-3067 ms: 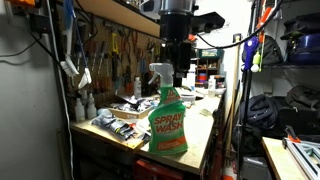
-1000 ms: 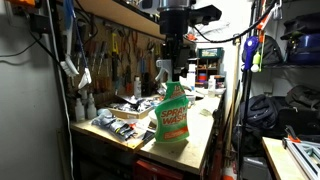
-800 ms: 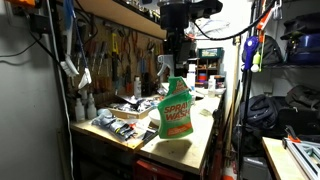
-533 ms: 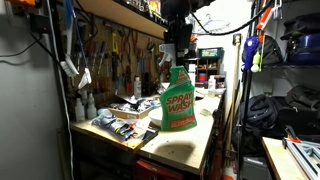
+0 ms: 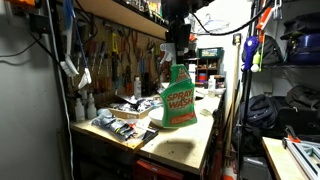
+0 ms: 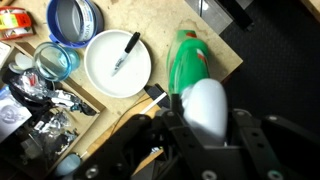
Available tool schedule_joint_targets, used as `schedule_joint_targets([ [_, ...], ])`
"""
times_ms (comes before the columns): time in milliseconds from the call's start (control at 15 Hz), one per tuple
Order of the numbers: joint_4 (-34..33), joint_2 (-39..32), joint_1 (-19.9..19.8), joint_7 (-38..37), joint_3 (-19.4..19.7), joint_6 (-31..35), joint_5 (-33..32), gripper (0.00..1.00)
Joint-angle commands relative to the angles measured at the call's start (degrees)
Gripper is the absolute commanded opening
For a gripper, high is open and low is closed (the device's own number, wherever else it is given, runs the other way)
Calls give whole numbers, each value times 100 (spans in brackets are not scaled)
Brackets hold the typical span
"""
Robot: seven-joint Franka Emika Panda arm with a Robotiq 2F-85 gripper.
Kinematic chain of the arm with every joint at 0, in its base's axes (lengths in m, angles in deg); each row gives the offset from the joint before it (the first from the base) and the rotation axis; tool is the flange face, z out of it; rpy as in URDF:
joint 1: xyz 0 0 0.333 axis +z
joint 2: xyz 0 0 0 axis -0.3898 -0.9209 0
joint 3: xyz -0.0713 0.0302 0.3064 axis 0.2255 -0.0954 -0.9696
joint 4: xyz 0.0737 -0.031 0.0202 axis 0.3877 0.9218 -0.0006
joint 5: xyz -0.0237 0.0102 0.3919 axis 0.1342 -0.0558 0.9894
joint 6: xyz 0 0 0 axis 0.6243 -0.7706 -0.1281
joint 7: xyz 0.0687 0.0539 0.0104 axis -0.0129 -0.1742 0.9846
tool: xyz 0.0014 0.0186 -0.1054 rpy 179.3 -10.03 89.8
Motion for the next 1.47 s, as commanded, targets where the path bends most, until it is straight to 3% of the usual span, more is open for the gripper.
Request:
schedule_joint_targets([
  [0,-505,40,-272,-212,189,-385,-68,12],
  [267,-999,-303,-628,-697,402,-155,-167,12],
  [733,-2023,-1075,-1153,-1494,711,-328,-396,12],
  [1133,-1842,-935,-1423,-1367,1007,-135,-160,12],
  [1200,-1905,-1127,-1364,-1380,944,-129,-254,37],
  [1400,-1894,-1120,-1429,-1378,1014,-129,-242,37],
])
